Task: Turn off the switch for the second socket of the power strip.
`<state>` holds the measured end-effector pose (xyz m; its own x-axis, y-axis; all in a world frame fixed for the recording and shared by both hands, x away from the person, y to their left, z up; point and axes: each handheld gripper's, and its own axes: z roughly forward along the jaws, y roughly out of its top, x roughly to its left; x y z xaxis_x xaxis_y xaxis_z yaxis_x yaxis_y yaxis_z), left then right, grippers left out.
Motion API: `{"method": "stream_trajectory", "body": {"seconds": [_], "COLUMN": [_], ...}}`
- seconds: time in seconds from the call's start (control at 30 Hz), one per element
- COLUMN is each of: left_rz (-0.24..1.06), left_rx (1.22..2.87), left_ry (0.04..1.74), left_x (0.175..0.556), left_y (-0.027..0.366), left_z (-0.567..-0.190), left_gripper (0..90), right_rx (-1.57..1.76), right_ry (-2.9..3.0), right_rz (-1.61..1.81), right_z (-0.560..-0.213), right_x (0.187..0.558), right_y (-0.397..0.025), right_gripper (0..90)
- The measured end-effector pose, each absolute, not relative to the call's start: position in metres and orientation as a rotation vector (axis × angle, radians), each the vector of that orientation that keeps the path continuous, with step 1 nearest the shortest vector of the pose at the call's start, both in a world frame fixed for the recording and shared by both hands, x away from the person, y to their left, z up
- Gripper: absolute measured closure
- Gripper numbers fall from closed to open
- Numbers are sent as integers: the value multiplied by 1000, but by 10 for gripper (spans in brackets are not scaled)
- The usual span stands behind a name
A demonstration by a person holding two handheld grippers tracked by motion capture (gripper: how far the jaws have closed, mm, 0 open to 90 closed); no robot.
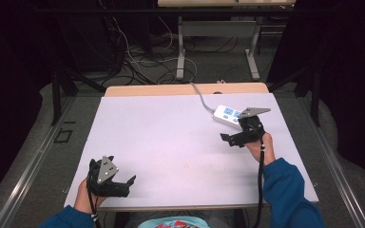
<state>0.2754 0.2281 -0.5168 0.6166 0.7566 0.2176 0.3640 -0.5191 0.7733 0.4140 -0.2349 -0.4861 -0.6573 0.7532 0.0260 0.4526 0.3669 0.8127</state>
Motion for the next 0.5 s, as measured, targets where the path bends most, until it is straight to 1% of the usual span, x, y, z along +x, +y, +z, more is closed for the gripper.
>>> {"method": "stream_trajectory", "body": {"seconds": [0.5], "left_rz": [713], "left_rx": [2134], "left_ry": [879], "left_x": [275], "left_y": [228], "left_z": [-517], "left_gripper": [2], "right_rx": [942], "right_ry": [2311], "right_rz": [1210], "right_z": [-488], "right_x": [379], "right_y": [-223], "right_gripper": [0]}}
